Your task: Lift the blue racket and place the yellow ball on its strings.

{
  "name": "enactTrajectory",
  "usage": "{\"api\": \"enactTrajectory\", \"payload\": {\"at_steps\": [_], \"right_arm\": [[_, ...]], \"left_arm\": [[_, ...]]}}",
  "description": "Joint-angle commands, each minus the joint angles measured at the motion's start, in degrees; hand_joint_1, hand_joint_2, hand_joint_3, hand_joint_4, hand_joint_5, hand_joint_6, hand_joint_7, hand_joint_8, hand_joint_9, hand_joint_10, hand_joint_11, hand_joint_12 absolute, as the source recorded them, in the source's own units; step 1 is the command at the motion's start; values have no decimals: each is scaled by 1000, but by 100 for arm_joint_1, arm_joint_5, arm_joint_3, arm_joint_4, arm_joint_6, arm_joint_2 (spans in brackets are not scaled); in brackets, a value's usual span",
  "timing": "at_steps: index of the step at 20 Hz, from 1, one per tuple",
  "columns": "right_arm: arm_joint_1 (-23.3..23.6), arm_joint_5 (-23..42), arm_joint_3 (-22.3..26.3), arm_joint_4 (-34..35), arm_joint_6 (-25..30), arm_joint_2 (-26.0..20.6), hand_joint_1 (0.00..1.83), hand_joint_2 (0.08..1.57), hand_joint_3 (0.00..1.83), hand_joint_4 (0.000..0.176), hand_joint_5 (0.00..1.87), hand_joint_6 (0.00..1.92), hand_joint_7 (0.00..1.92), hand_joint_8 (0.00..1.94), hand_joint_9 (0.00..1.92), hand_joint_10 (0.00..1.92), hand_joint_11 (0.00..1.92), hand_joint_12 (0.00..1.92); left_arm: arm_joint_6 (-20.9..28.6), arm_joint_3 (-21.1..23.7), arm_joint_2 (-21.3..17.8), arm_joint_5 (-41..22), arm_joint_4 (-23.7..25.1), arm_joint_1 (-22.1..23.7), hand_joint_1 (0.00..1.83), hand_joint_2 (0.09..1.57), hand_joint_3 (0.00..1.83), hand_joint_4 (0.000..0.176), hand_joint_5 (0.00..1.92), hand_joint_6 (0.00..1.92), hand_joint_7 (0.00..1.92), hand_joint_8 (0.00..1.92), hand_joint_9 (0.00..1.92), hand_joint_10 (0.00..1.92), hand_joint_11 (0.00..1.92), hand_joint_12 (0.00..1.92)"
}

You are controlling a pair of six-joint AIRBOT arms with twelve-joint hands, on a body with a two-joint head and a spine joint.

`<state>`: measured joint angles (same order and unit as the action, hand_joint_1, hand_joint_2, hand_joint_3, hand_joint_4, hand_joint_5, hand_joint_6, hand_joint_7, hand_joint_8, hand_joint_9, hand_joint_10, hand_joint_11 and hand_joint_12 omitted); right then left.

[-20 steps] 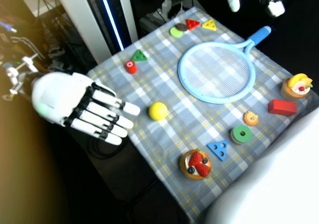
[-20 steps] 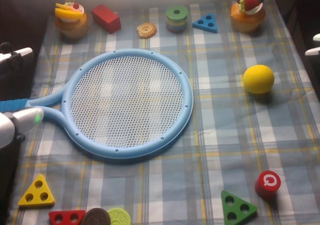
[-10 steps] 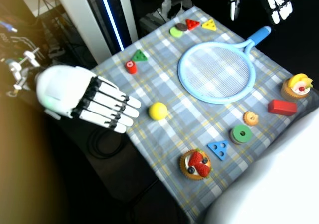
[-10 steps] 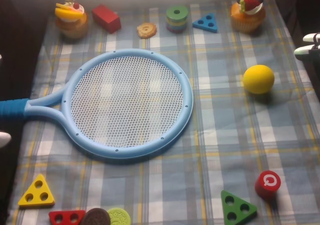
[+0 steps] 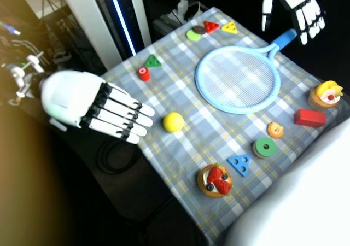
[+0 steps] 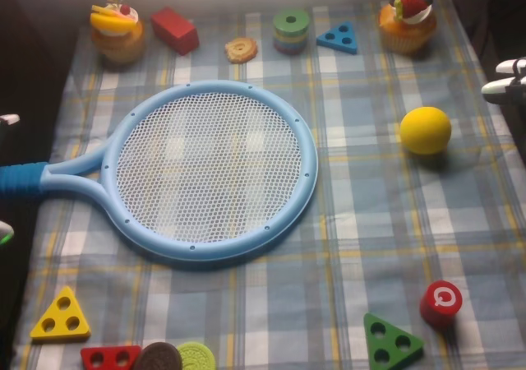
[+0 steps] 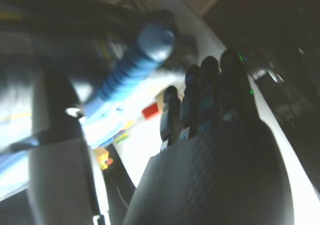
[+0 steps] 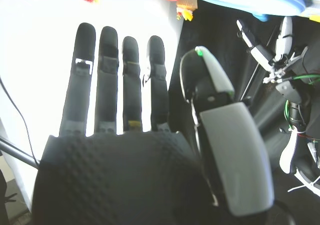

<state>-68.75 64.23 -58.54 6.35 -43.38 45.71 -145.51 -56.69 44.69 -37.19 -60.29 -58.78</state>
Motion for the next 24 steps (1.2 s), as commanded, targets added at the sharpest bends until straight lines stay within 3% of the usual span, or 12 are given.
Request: {"api": "enactTrajectory", "payload": {"at_steps": [1, 6, 8, 10, 15, 17, 19, 20, 21, 22, 23, 24], "right_arm": [[23, 656, -28, 94, 29, 0, 578, 1400, 0, 25, 608, 0, 515, 1, 546, 1, 359, 612], [6, 648, -55, 87, 29, 50, 594, 1406, 3, 0, 619, 2, 529, 2, 570, 5, 367, 615], [-4, 616, -57, 86, 29, 50, 616, 1402, 0, 0, 626, 3, 555, 7, 582, 6, 368, 631], [-22, 615, -57, 86, 29, 50, 609, 1398, 0, 0, 636, 1, 577, 2, 594, 3, 366, 672], [-34, 610, -56, 88, 32, 59, 583, 1400, 0, 0, 639, 2, 587, 2, 603, 2, 363, 683], [-42, 610, -55, 88, 32, 60, 580, 1408, 2, 0, 637, 0, 585, 0, 594, 0, 376, 631], [-45, 610, -55, 88, 32, 60, 599, 1407, 0, 0, 632, 0, 585, 0, 594, 0, 372, 618], [-45, 610, -55, 88, 32, 62, 600, 1403, 0, 0, 634, 1, 587, 1, 592, 0, 368, 616], [-45, 610, -55, 90, 33, 64, 600, 1403, 0, 0, 634, 1, 587, 1, 592, 0, 368, 616], [-45, 610, -56, 91, 33, 68, 596, 1403, 0, 0, 637, 2, 589, 2, 593, 0, 368, 615], [-45, 610, -55, 91, 36, 70, 578, 1405, 0, 0, 638, 2, 590, 1, 595, 1, 373, 619], [-48, 610, -55, 91, 39, 70, 576, 1407, 1, 0, 631, 0, 586, 0, 592, 0, 371, 618]], "left_arm": [[-230, -107, 59, -245, 77, 152, 1086, 905, 0, 176, 157, 14, 263, 15, 164, 12, 66, 45], [-903, -536, 334, 382, -350, 440, 1053, 909, 0, 176, 110, 3, 294, 14, 187, 10, 36, 43], [-1128, -626, 384, 529, -542, 447, 1055, 902, 7, 176, 192, 14, 332, 3, 233, 2, 66, 85], [-1247, -656, 396, 568, -646, 448, 1078, 869, 1, 176, 303, 3, 357, 1, 259, 1, 6, 294], [-1335, -696, 462, 650, -788, 450, 1110, 863, 0, 176, 299, 14, 342, 4, 296, 4, 0, 377], [-1335, -688, 487, 673, -785, 454, 1096, 886, 10, 176, 408, 0, 451, 0, 372, 2, 0, 485], [-1335, -680, 490, 691, -790, 456, 1086, 913, 0, 176, 548, 5, 622, 8, 554, 11, 73, 808], [-1335, -688, 490, 708, -809, 456, 1098, 916, 0, 134, 711, 14, 810, 36, 752, 60, 263, 859], [-1335, -688, 491, 710, -836, 456, 1098, 916, 0, 134, 711, 14, 810, 36, 752, 60, 263, 859], [-1335, -686, 493, 708, -841, 455, 1083, 1022, 8, 98, 1066, 620, 1050, 108, 967, 236, 478, 1138], [-1335, -680, 495, 700, -845, 455, 1029, 1102, 1, 132, 965, 965, 931, 580, 836, 738, 506, 1254], [-1335, -669, 497, 678, -846, 455, 975, 1051, 0, 67, 705, 1304, 751, 1137, 670, 1262, 466, 1513]]}}
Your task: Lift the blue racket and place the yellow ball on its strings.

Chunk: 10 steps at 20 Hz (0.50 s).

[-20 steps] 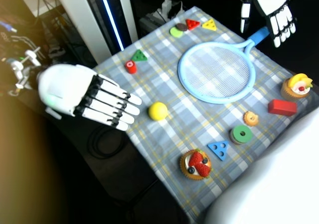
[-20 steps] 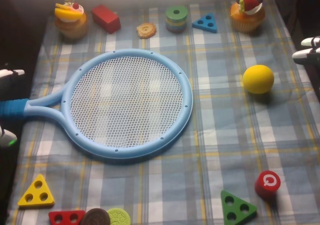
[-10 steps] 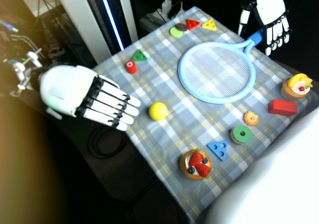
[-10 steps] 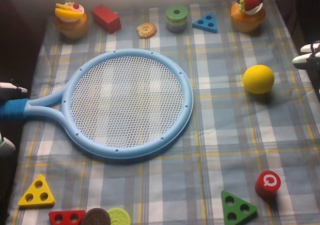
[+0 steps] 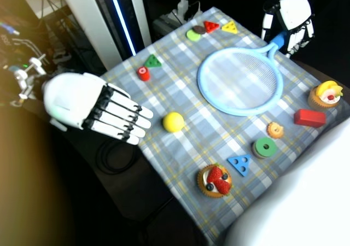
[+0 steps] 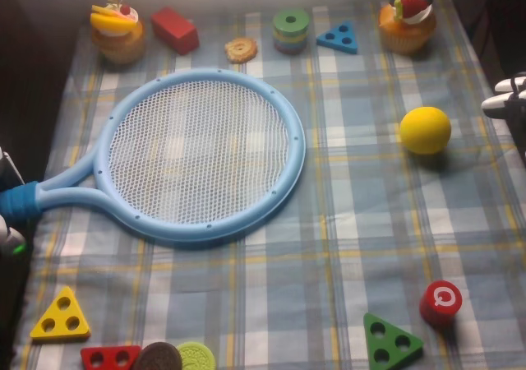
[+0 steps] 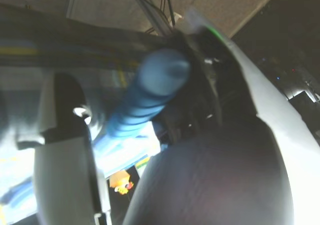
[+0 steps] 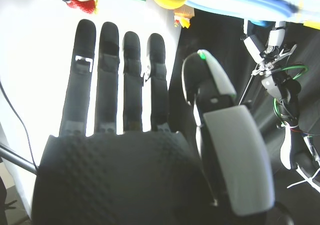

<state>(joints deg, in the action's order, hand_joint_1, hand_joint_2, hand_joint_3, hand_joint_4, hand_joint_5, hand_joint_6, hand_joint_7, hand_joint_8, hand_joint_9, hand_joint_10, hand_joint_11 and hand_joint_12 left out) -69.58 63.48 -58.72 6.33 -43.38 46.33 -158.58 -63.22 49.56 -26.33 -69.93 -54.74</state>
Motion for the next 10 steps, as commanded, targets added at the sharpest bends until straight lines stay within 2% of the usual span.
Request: {"api": "enactTrajectory", "payload": {"at_steps": [1, 2, 3, 4, 5, 6, 7, 8, 9, 10], "right_arm": [[33, 684, -37, 93, 42, 8, 598, 1406, 0, 0, 637, 2, 586, 0, 594, 1, 370, 625], [33, 684, -37, 93, 45, 9, 587, 1406, 0, 0, 642, 2, 591, 1, 597, 1, 371, 631], [33, 684, -36, 94, 45, 11, 586, 1408, 1, 0, 639, 0, 592, 1, 597, 1, 371, 633], [31, 684, -36, 94, 45, 11, 585, 1409, 2, 0, 636, 0, 591, 1, 597, 1, 372, 635], [27, 684, -36, 95, 48, 14, 584, 1407, 1, 0, 639, 1, 594, 2, 602, 3, 375, 637], [20, 685, -36, 101, 51, 16, 584, 1409, 1, 0, 637, 0, 586, 0, 594, 0, 370, 636], [10, 685, -36, 108, 58, 18, 584, 1409, 1, 0, 638, 1, 585, 0, 591, 0, 366, 635], [6, 685, -36, 112, 60, 18, 581, 1408, 1, 0, 639, 1, 589, 2, 593, 1, 368, 637], [-2, 685, -36, 121, 66, 18, 583, 1411, 2, 0, 638, 0, 594, 4, 595, 2, 368, 638], [-10, 686, -35, 127, 67, 18, 583, 1411, 2, 0, 634, 0, 596, 4, 594, 1, 368, 640]], "left_arm": [[-28, -5, 9, -433, 116, 51, 914, 1065, 3, 68, 641, 1798, 645, 1752, 633, 1789, 517, 1839], [-28, 8, 9, -460, 116, 50, 890, 1110, 6, 119, 663, 1896, 666, 1887, 693, 1895, 630, 1905], [-26, 28, 8, -508, 114, 50, 919, 1172, 18, 125, 724, 1916, 768, 1914, 834, 1916, 818, 1918], [-21, 51, 5, -552, 114, 49, 918, 1213, 12, 166, 837, 1920, 879, 1920, 921, 1920, 890, 1920], [11, 79, -6, -567, 147, 49, 1006, 1263, 11, 174, 967, 1921, 1053, 1921, 1073, 1921, 1028, 1921], [86, 122, -34, -587, 216, 49, 1078, 1364, 15, 175, 1099, 1921, 1253, 1921, 1261, 1921, 1196, 1921], [328, 247, -133, -647, 433, 49, 1181, 1363, 3, 173, 1137, 1921, 1364, 1921, 1414, 1921, 1338, 1921], [527, 317, -201, -682, 603, 45, 1363, 1325, 0, 171, 1132, 1921, 1372, 1921, 1467, 1921, 1316, 1921], [938, 450, -328, -744, 891, 33, 1538, 1269, 0, 175, 1071, 1921, 1347, 1921, 1508, 1921, 1342, 1921], [1258, 572, -438, -837, 1135, 17, 1690, 1220, 0, 168, 981, 1921, 1310, 1921, 1550, 1921, 1398, 1921]]}}
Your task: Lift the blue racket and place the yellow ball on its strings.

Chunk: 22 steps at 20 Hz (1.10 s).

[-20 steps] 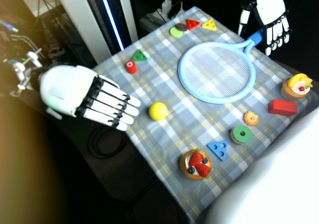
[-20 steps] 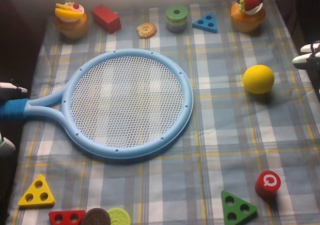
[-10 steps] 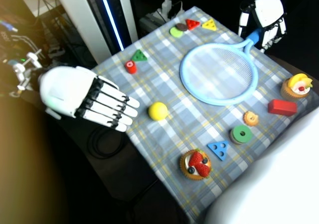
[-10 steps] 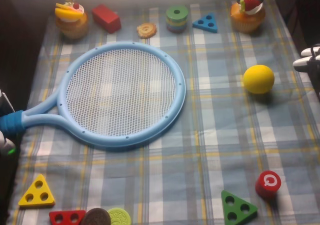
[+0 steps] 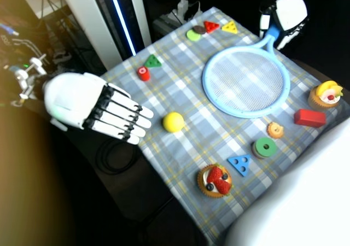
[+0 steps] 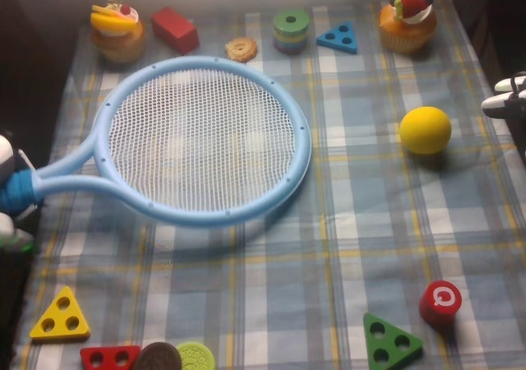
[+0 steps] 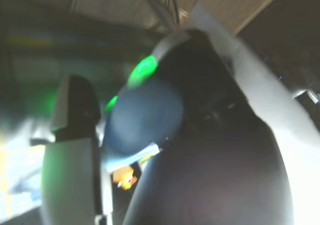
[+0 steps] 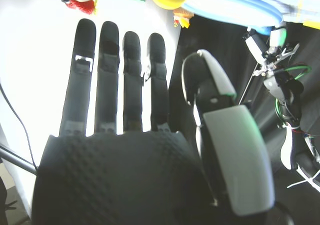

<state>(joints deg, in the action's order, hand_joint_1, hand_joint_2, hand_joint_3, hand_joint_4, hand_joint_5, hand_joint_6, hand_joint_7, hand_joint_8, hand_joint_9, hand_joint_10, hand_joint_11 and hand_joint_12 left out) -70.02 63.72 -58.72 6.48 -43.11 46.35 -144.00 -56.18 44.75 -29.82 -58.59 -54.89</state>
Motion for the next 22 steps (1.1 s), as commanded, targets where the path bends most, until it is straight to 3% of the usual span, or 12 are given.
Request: {"api": "enactTrajectory", "payload": {"at_steps": [1, 2, 3, 4, 8, 11, 13, 17, 18, 19, 21, 22], "right_arm": [[28, 662, -36, 116, 40, 16, 569, 1410, 1, 0, 634, 0, 599, 4, 599, 2, 376, 642], [26, 663, -36, 123, 40, 16, 576, 1409, 0, 0, 634, 0, 594, 1, 594, 0, 368, 638], [26, 664, -35, 127, 40, 17, 595, 1404, 1, 0, 639, 0, 590, 0, 590, 0, 348, 676], [26, 666, -35, 132, 41, 19, 601, 1405, 1, 0, 637, 0, 588, 0, 588, 0, 338, 684], [31, 713, -36, 133, 63, 21, 671, 1405, 0, 0, 647, 4, 587, 2, 596, 4, 339, 711], [147, 768, -77, 125, 85, 41, 736, 1383, 0, 0, 645, 0, 594, 1, 607, 2, 312, 774], [318, 754, -200, 51, 169, 125, 725, 1318, 0, 0, 588, 0, 552, 0, 551, 0, 294, 660], [981, 119, -750, -504, 772, 510, 959, 1089, 0, 0, 542, 0, 546, 3, 532, 4, 335, 454], [1184, -124, -894, -717, 896, 611, 950, 1067, 0, 0, 537, 0, 547, 3, 528, 2, 330, 452], [1460, -412, -1023, -964, 931, 718, 929, 1030, 2, 0, 535, 0, 540, 1, 513, 2, 292, 509], [1812, -868, -1161, -1339, 931, 852, 949, 1016, 1, 0, 525, 0, 527, 0, 516, 2, 196, 770], [1989, -1105, -1233, -1552, 931, 929, 988, 1006, 0, 0, 525, 0, 557, 1, 559, 5, 236, 783]], "left_arm": [[134, 47, -107, -678, 291, -8, 1734, 1194, 0, 174, 926, 1921, 1255, 1921, 1519, 1921, 1444, 1921], [378, 179, -216, -871, 474, -51, 1764, 1170, 0, 176, 910, 1921, 1205, 1921, 1518, 1921, 1520, 1921], [586, 291, -295, -1030, 636, -87, 1794, 1179, 0, 176, 898, 1921, 1210, 1921, 1559, 1921, 1343, 1921], [945, 494, -448, -1302, 926, -170, 1798, 1195, 0, 176, 852, 1921, 1167, 1921, 1534, 1921, 1365, 1921], [1664, 1078, -808, -2077, 1651, -382, 1831, 1204, 0, 176, 857, 1921, 1181, 1921, 1539, 1921, 1612, 1921], [2280, 1389, -965, -2705, 2138, -475, 1766, 1216, 0, 176, 929, 1921, 1252, 1921, 1572, 1921, 1512, 1921], [2385, 1574, -1001, -3035, 2400, -484, 1801, 1206, 0, 176, 933, 1921, 1237, 1921, 1579, 1921, 1333, 1836], [2386, 1856, -1067, -3521, 2718, -554, 1740, 1204, 0, 176, 998, 1921, 1360, 1921, 1625, 1921, 1419, 1916], [2388, 1904, -1084, -3619, 2725, -585, 1762, 1187, 0, 176, 1028, 1921, 1366, 1921, 1631, 1921, 1288, 1705], [2390, 1950, -1102, -3709, 2733, -626, 1759, 1205, 0, 176, 973, 1921, 1313, 1921, 1574, 1921, 1364, 1878], [2406, 1981, -1108, -3763, 2733, -685, 1755, 1228, 8, 176, 908, 1921, 1282, 1921, 1541, 1921, 1460, 1919], [2441, 1979, -1102, -3764, 2733, -696, 1728, 1230, 7, 176, 904, 1921, 1309, 1921, 1551, 1921, 1476, 1921]]}}
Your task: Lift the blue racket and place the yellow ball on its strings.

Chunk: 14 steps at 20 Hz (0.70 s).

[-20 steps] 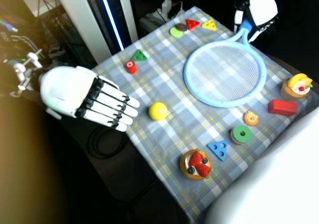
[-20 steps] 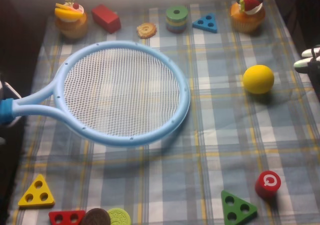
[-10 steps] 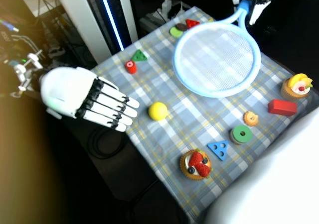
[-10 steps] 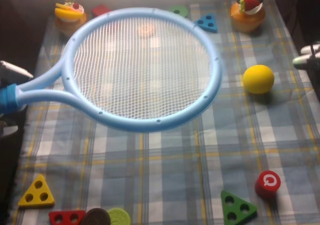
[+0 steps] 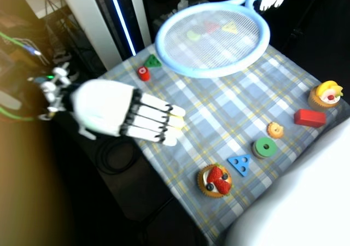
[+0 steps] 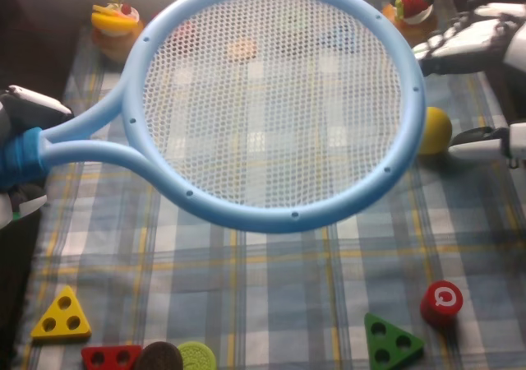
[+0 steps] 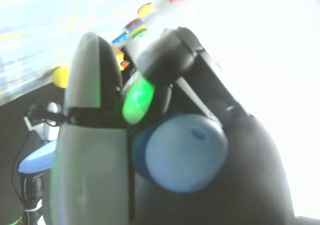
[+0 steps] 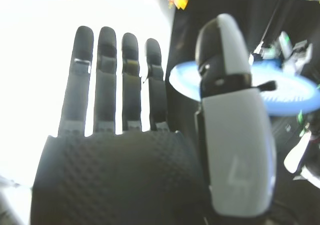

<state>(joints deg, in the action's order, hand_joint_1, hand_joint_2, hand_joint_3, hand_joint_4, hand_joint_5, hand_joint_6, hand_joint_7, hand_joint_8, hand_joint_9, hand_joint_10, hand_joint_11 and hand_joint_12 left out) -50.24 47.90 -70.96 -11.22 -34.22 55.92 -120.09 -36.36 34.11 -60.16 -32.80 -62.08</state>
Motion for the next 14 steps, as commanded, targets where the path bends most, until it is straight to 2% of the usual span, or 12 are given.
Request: {"api": "enactTrajectory", "payload": {"at_steps": [1, 4, 6, 7, 9, 10, 11, 12, 13, 14], "right_arm": [[109, 337, -57, 108, 41, 22, 1013, 996, 0, 0, 534, 3, 572, 4, 571, 6, 245, 783], [268, 25, -166, -97, 41, 127, 1078, 963, 0, 0, 588, 4, 619, 5, 608, 7, 264, 864], [327, -111, -222, -180, 41, 184, 1094, 963, 0, 0, 613, 2, 672, 7, 671, 16, 306, 870], [350, -160, -242, -212, 41, 209, 1099, 952, 0, 0, 628, 1, 707, 4, 717, 15, 350, 845], [416, -305, -295, -317, 41, 297, 1081, 959, 3, 0, 625, 0, 742, 13, 772, 31, 396, 859], [425, -327, -303, -334, 41, 311, 1061, 963, 0, 0, 635, 0, 819, 27, 863, 72, 420, 1032], [468, -410, -322, -415, 41, 361, 1038, 966, 0, 0, 641, 0, 851, 30, 894, 98, 407, 1156], [496, -463, -335, -476, 41, 391, 1041, 962, 0, 0, 665, 0, 902, 73, 827, 436, 422, 1299], [519, -511, -341, -532, 41, 411, 1065, 956, 0, 0, 718, 4, 928, 179, 693, 974, 457, 1494], [527, -528, -342, -546, 41, 412, 1086, 965, 0, 0, 780, 6, 775, 767, 631, 1397, 518, 1729]], "left_arm": [[65, -4, -29, -732, 152, 22, 1719, 1231, 6, 176, 887, 1921, 1331, 1921, 1569, 1921, 1440, 1921], [80, -11, 14, -679, 150, 16, 1753, 1205, 0, 176, 809, 1921, 1245, 1921, 1504, 1921, 1580, 1921], [80, -24, 30, -627, 151, 12, 1677, 1228, 4, 176, 838, 1921, 1268, 1921, 1526, 1921, 1593, 1921], [80, -33, 38, -595, 151, 12, 1696, 1228, 2, 176, 847, 1921, 1261, 1921, 1525, 1921, 1346, 1824], [80, -45, 45, -557, 150, 12, 1774, 1206, 0, 176, 847, 1921, 1257, 1921, 1530, 1921, 1353, 1915], [80, -48, 45, -555, 150, 12, 1765, 1219, 0, 176, 844, 1921, 1246, 1921, 1520, 1921, 1492, 1920], [80, -61, 45, -538, 149, 13, 1783, 1217, 0, 176, 844, 1921, 1238, 1921, 1521, 1921, 1539, 1921], [80, -76, 48, -513, 146, 14, 1797, 1210, 0, 176, 830, 1921, 1233, 1921, 1527, 1921, 1556, 1921], [80, -83, 48, -490, 144, 14, 1733, 1245, 7, 176, 850, 1921, 1252, 1921, 1538, 1921, 1586, 1921], [80, -84, 48, -475, 146, 13, 1732, 1234, 1, 176, 863, 1921, 1255, 1921, 1542, 1921, 1593, 1921]]}}
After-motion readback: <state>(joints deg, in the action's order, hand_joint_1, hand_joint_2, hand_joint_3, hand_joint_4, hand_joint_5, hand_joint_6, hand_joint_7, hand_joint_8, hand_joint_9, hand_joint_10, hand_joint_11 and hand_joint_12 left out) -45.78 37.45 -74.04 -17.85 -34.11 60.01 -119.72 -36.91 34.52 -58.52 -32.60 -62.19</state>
